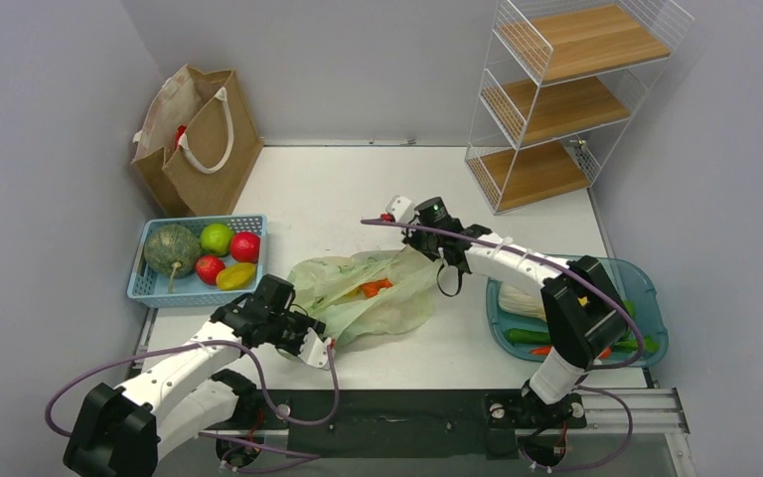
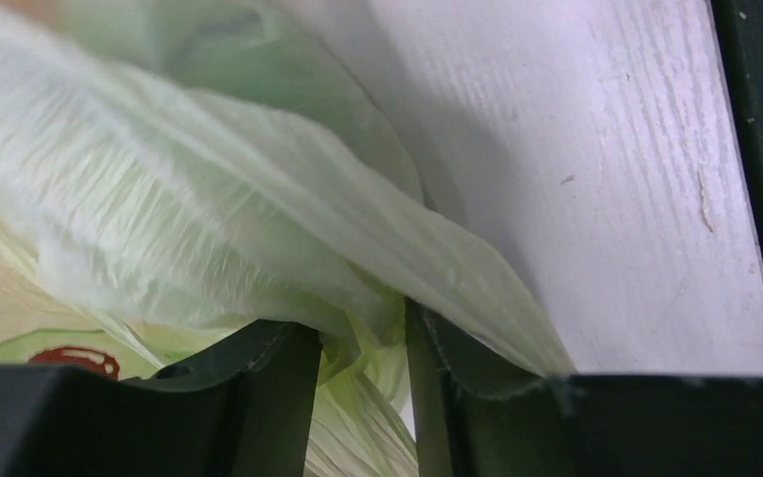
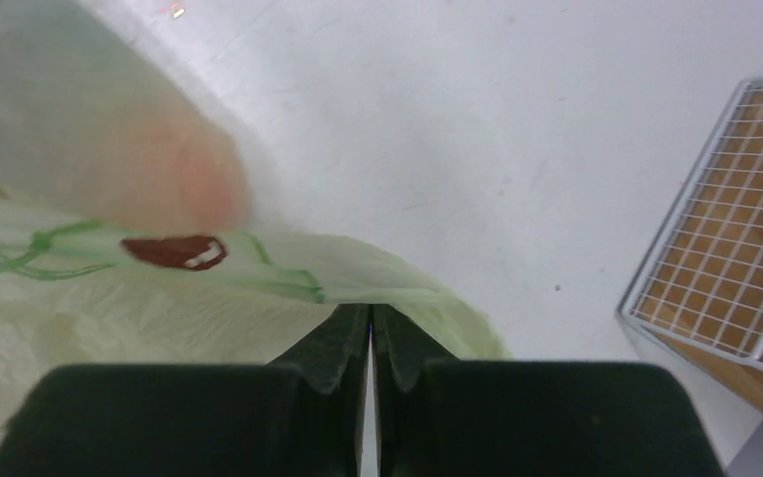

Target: Untie the knot of the grocery bags and take out the mixed food

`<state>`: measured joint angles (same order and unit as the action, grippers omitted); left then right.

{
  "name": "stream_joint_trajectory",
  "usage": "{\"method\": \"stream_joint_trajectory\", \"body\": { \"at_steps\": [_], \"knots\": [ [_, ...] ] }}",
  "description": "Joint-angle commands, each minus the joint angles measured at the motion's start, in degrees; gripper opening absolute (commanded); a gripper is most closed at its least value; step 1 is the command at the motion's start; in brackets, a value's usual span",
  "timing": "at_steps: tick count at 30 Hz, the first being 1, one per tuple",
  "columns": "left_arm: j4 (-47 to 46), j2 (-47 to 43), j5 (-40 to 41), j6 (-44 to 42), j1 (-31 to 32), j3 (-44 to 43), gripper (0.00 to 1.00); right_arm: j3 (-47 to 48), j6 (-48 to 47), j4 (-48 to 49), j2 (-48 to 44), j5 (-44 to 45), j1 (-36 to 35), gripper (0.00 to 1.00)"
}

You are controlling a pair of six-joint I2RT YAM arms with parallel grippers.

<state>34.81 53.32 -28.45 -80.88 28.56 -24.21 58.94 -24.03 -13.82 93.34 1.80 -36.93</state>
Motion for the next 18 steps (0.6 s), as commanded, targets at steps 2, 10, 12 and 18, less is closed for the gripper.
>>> {"method": "stream_joint_trajectory", "body": {
  "at_steps": [2,10,12,18],
  "knots": [
    [-0.64,3.99,1.40,-7.42,0.76,1.51,0.30,8.19,1.23,6.61,4.20,7.07,1.98,0.00],
    [-4.36,6.63,0.36,8.08,2.59,-6.69,0.61,15.24,0.89,1.16,3.61,0.46,0.19,0.05],
    [-3.70,4.94,-0.63,14.68,2.45,-9.52,0.65,15.46,1.68,-1.68,0.13,-3.44,0.11,0.26],
    [-8.04,-5.36,-3.12,34.61,1.14,-11.63,0.66,9.85,3.63,-6.73,-12.84,-12.99,-0.36,0.59]
  ]
}}
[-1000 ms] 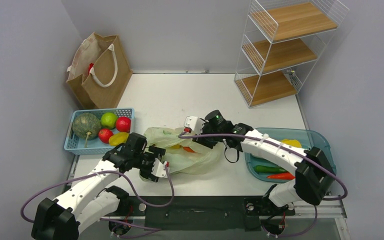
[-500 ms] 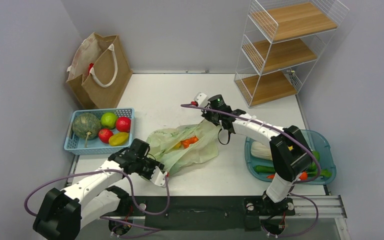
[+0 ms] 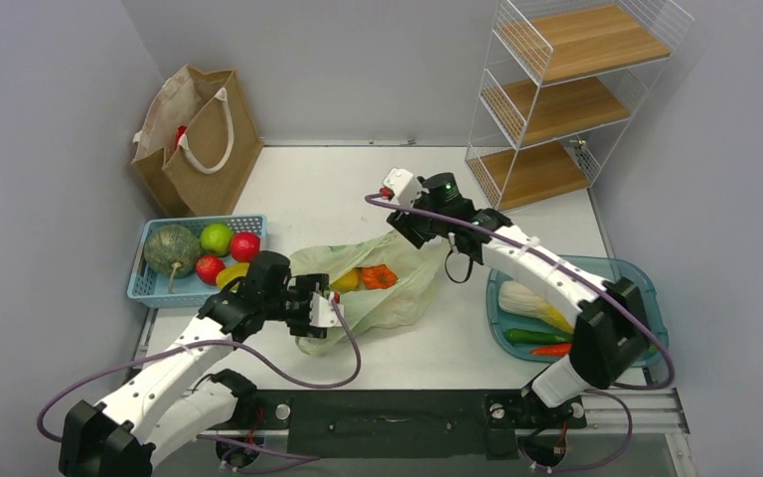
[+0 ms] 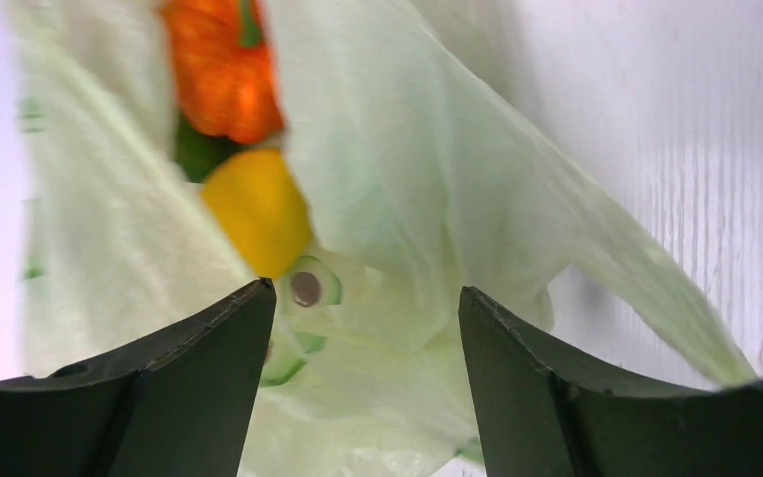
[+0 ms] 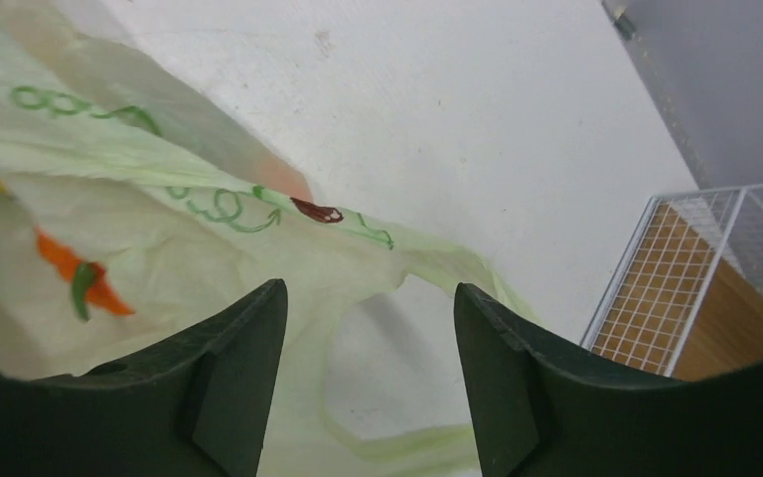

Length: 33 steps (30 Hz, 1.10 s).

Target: Untie the knot of the grocery bags and take out the mixed food

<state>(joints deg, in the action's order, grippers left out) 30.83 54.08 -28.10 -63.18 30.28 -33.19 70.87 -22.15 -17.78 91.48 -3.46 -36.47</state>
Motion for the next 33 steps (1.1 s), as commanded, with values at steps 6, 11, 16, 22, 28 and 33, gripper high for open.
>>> {"method": "stream_joint_trajectory", "body": {
  "at_steps": [6,11,16,22,28,33],
  "knots": [
    [-13.25,-6.43,-3.24,31.23,-0.58,-2.59,0.63,-9.71,0.59,-2.81,-17.72,-8.79,-7.45,0.44],
    [-14.42,3.48,-3.06,35.33,-1.39,-6.51,0.35,-15.73,-2.13,2.13,-15.72,-8.33,-11.45,0.26],
    [-20.77,12.94,-4.81,39.75,-9.55,-5.85,0.21,-20.52,-9.56,2.56,-12.21,-7.49,-11.71,0.22],
    [-23.65,23.33,0.65,45.35,-16.69,-10.01,0.18,-28.09,-19.35,2.67,-12.31,-4.69,-15.74,0.22],
    [-25.00,27.58,7.23,46.14,-17.36,-11.28,0.17,-33.17,-25.27,2.18,-14.97,-1.84,-20.05,0.22],
    [-19.30,17.21,-13.29,36.13,-17.70,-9.77,0.34,-29.07,-19.94,0.34,-17.23,-3.60,-20.27,0.26]
  ]
}}
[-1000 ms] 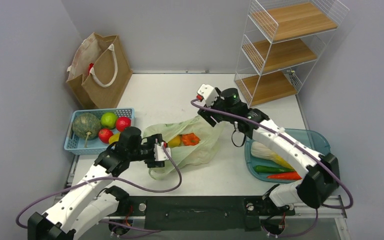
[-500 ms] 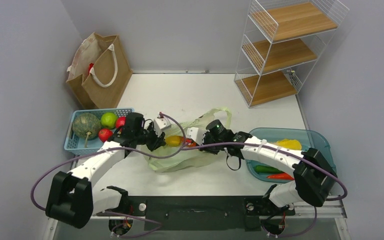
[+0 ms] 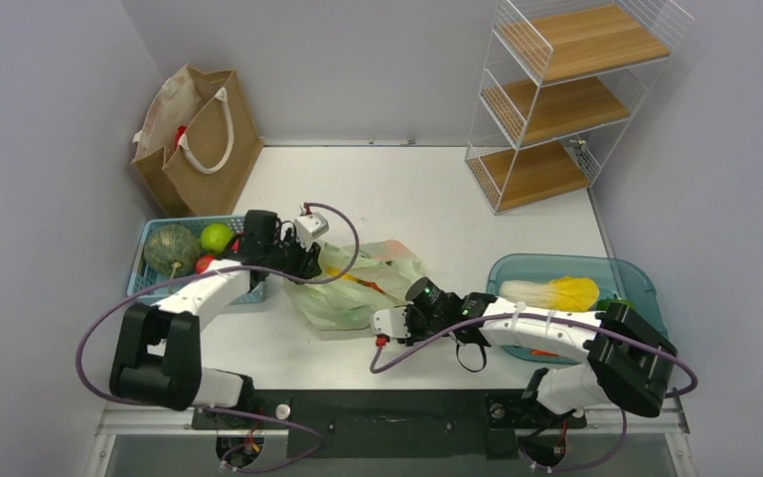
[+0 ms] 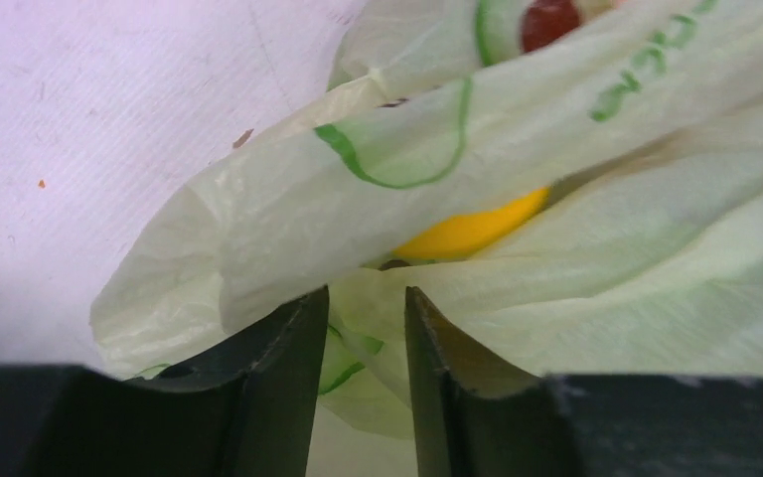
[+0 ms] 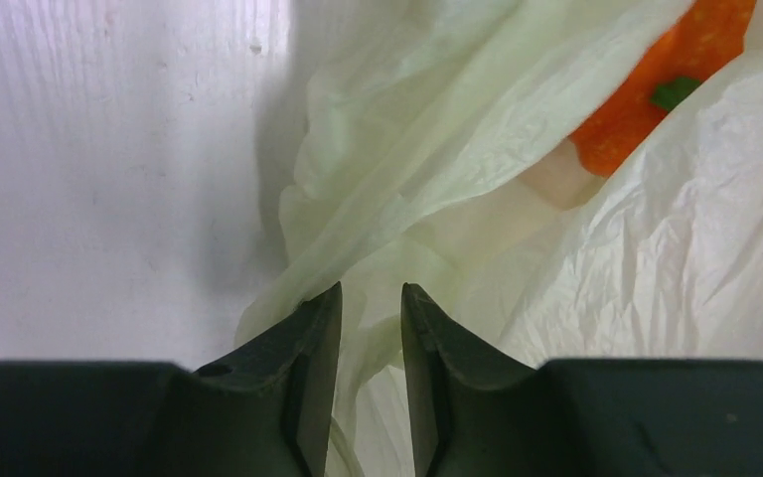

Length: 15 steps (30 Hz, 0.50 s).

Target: Untie the knot of the grocery bags and take out the mixed food

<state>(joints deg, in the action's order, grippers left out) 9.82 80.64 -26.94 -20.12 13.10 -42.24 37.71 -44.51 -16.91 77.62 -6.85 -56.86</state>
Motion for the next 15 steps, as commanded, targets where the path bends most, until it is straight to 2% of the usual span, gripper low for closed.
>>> {"method": "stream_joint_trajectory", "body": {
  "at_steps": [1,5,9,15],
  "knots": [
    [2.27,-11.20,-16.78,-8.99,0.30,0.17,0.42,6.25,5.40,-0.82,-4.02,-2.08,0.97,0.27],
    [8.44,-18.76,-21.52,-12.68,6.68,0.14,0.59,11.28,14.56,-1.49,-5.33,-7.28,4.80,0.33],
    [12.87,-19.56,-19.84,-14.89,13.62,-0.13,0.63,13.56,20.85,-2.11,-5.78,-10.37,9.33,0.33],
    [8.61,-13.81,-14.28,-13.82,17.37,-0.17,0.69,14.53,26.28,-0.45,-4.93,-10.85,12.33,0.34]
  ]
}}
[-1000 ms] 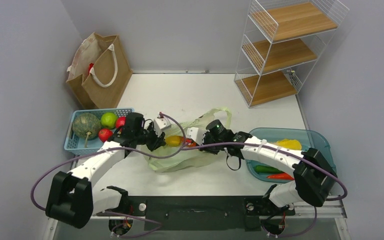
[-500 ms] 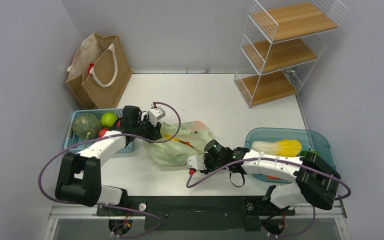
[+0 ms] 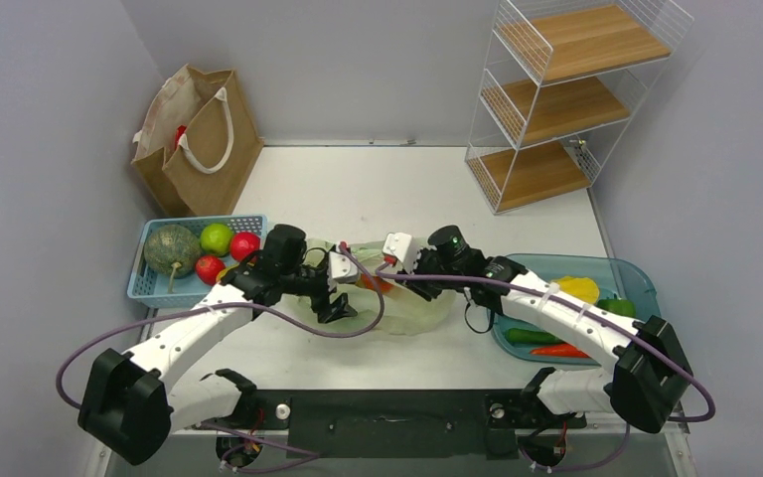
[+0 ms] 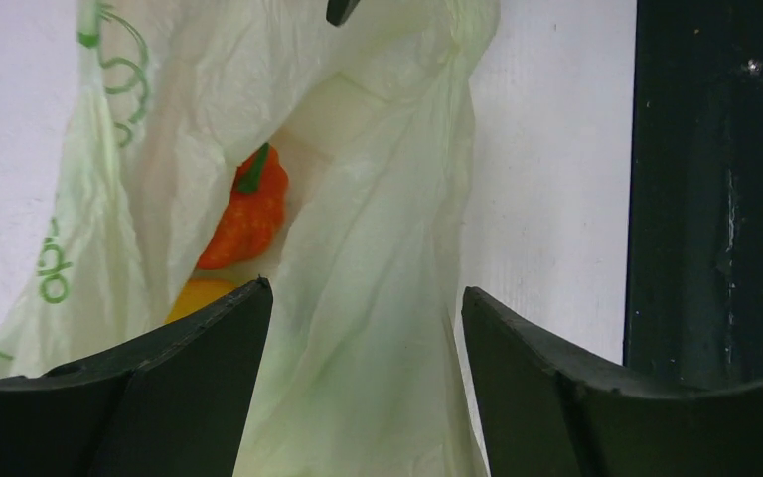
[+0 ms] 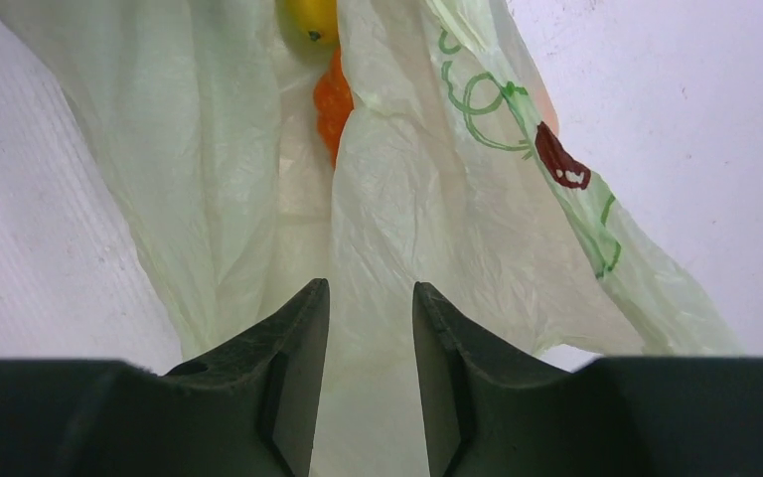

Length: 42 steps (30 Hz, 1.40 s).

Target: Untie the knot of the grocery bags and take out the mixed food

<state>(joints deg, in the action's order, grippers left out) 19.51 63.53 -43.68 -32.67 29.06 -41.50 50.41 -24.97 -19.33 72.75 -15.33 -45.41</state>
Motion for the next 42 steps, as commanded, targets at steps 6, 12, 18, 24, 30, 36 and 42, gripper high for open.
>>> {"method": "stream_joint_trajectory", "body": {
  "at_steps": [6,12,18,24,30,36,42],
  "knots": [
    [-3.85,10.04,7.34,-1.12,3.03,-1.23,0.79,1.60,10.15,5.26,2.10,-2.69,2.97,0.36],
    [-0.53,6.50,11.86,-7.74,7.23,2.20,0.22,1.54,9.80,5.06,3.78,-2.68,4.55,0.37],
    [-7.97,-8.29,17.49,-10.28,11.66,9.92,0.00,0.57,9.34,5.36,4.43,-2.61,4.78,0.37],
    [10.15,-12.75,11.57,-26.35,14.95,11.98,0.00,0.18,9.41,5.83,4.76,-2.70,4.75,0.37],
    [19.02,-7.55,15.67,-31.79,18.19,13.86,0.00,-0.17,9.23,5.91,4.71,-2.87,4.77,0.37],
    [1.15,-0.05,20.94,-29.25,17.12,16.76,0.00,-0.13,7.91,6.53,5.87,-2.19,4.78,0.38],
    [-8.35,9.84,25.46,-28.71,15.24,13.66,0.00,3.17,4.20,7.26,9.61,0.59,5.19,0.39]
  ]
}}
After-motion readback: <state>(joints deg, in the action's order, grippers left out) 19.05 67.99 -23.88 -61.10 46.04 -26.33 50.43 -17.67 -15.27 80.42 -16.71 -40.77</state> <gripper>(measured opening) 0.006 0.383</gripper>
